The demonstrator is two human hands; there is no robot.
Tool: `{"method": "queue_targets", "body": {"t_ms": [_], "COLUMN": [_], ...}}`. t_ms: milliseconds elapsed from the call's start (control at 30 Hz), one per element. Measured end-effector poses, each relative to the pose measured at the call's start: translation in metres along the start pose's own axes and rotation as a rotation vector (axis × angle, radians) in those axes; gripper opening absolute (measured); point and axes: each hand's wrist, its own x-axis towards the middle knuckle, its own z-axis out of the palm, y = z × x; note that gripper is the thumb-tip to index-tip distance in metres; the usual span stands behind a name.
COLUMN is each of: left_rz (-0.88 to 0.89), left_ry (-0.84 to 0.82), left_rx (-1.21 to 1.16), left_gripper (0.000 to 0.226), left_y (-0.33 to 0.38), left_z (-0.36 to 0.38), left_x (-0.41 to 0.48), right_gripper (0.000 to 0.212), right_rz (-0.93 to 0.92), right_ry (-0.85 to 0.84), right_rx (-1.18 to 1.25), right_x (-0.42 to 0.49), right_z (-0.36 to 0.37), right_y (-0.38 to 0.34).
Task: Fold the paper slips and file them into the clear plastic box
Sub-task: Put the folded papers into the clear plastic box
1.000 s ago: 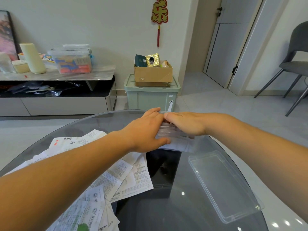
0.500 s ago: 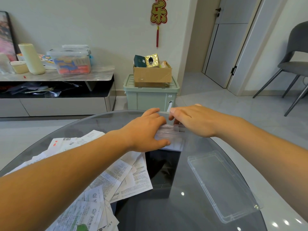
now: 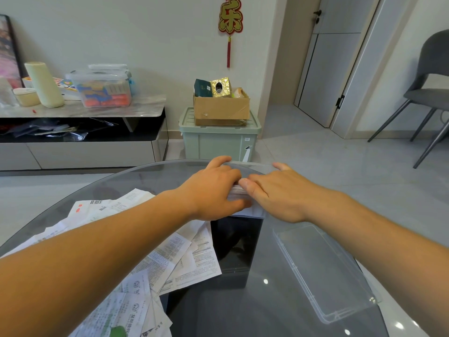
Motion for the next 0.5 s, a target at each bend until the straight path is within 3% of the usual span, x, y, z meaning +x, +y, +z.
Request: {"method": "queue_targets", "body": {"t_ms": [233, 400, 500], "left_rz": [0.014, 0.072, 0.08], "left_ry": [0.014, -0.039, -0.058], "left_rx": [-0.011, 0.456, 0.441], "left_gripper": [0.048, 0.073, 0.073], "left_y": [-0.001, 0.006, 0.009], "left_z": [0.002, -0.007, -0.008], "left_x": [-0.001, 0.002, 0.008], "right_gripper": [0.049, 0.046, 0.045], "right_rz": [0.005, 0.082, 0.089], "right_ry": [0.078, 0.104, 0.087], "right_rx": [0.104, 0.082, 0.1], "right_x": [0.008, 0.009, 0.011], "right_z": [0.007, 0.003, 0.008], "right_y": [0.0, 0.013, 0.016]}}
